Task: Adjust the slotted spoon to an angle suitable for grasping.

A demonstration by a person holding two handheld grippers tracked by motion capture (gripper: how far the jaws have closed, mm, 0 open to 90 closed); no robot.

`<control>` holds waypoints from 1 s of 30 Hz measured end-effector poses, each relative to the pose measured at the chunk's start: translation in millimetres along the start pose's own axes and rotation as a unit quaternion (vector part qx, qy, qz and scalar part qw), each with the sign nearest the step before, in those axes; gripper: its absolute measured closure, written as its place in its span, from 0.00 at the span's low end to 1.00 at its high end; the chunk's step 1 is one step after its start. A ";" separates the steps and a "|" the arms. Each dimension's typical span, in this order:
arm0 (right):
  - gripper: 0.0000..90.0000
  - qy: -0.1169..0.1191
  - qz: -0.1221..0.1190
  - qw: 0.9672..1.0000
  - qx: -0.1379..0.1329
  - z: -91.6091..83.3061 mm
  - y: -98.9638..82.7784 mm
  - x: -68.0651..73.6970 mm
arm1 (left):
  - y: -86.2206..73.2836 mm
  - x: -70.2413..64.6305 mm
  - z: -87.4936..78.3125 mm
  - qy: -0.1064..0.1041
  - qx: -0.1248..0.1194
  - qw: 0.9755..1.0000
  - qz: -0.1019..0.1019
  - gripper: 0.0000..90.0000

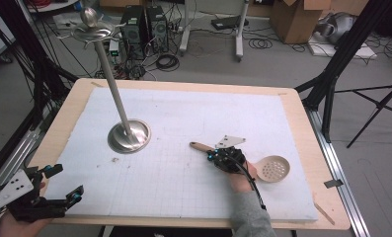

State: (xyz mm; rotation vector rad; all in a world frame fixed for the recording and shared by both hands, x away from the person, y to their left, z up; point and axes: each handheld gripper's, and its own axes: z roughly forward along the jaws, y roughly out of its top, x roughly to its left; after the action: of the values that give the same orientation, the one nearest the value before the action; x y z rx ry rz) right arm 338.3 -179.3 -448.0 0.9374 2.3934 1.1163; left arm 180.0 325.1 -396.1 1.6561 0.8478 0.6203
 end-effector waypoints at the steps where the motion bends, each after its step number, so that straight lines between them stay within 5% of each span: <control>1: 1.00 -0.001 0.002 1.000 -0.001 0.0 0.1 -0.4 | -0.2 -0.2 -0.3 0.002 -0.002 1.000 -0.003 0.02; 9: 1.00 0.001 0.000 1.000 -0.007 -2.7 1.4 -0.5 | 0.1 1.7 0.8 -0.002 -0.002 1.000 -0.003 0.02; 17: 0.99 0.020 0.004 0.999 -0.030 -32.3 10.3 0.9 | 2.7 3.7 6.7 -0.011 -0.008 1.000 -0.006 0.02; 30: 0.54 0.050 0.004 0.998 -0.046 -72.4 6.4 -14.3 | 5.2 4.8 22.3 -0.029 -0.003 1.000 -0.003 0.02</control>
State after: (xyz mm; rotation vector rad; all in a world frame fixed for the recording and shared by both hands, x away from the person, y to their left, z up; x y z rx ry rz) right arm 312.1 -225.8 -396.8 0.8807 2.3940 1.2928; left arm 201.2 315.0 -396.7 1.6576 0.8083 0.5671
